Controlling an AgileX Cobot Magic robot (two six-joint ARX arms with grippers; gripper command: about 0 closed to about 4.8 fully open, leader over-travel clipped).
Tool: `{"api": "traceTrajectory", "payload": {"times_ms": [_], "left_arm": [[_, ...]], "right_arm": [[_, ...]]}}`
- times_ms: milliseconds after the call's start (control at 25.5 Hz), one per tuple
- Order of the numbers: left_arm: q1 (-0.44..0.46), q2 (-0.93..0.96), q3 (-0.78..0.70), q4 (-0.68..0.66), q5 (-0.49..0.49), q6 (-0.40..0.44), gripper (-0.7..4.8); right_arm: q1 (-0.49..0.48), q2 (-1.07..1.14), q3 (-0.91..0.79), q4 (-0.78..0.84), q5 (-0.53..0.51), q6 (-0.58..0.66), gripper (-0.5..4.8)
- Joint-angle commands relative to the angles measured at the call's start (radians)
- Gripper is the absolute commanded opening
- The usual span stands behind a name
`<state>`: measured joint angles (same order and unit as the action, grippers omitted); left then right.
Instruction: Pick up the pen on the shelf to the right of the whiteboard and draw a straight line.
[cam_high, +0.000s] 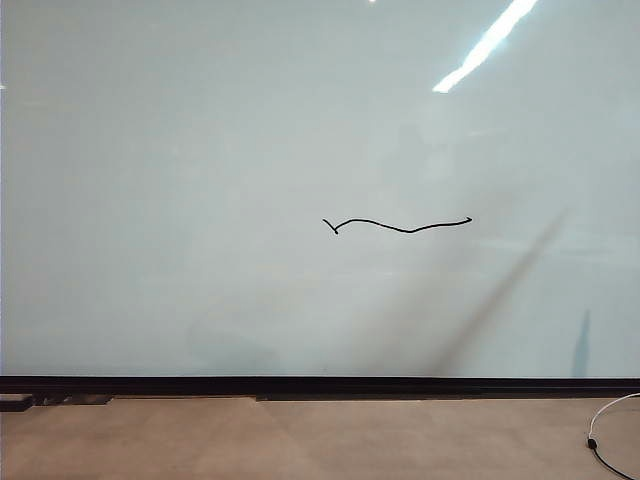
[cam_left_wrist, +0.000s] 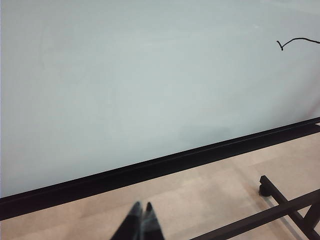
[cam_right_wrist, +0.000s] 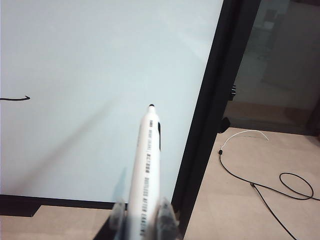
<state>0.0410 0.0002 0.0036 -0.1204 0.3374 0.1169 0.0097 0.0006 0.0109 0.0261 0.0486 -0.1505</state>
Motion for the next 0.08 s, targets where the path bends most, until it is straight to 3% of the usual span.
{"api": "traceTrajectory", "payload": {"times_ms": [39,79], "left_arm": [[0.000,0.000,0.004,0.006,0.000,0.003,-0.05],[0.000,0.000,0.004,0.005,0.000,0.003,-0.05]], "right_arm": [[-0.001,0.000,0.003,0.015,-0.002,0.005,-0.06],[-0.001,0.000,0.003,0.015,-0.002,0.005,-0.06]]}}
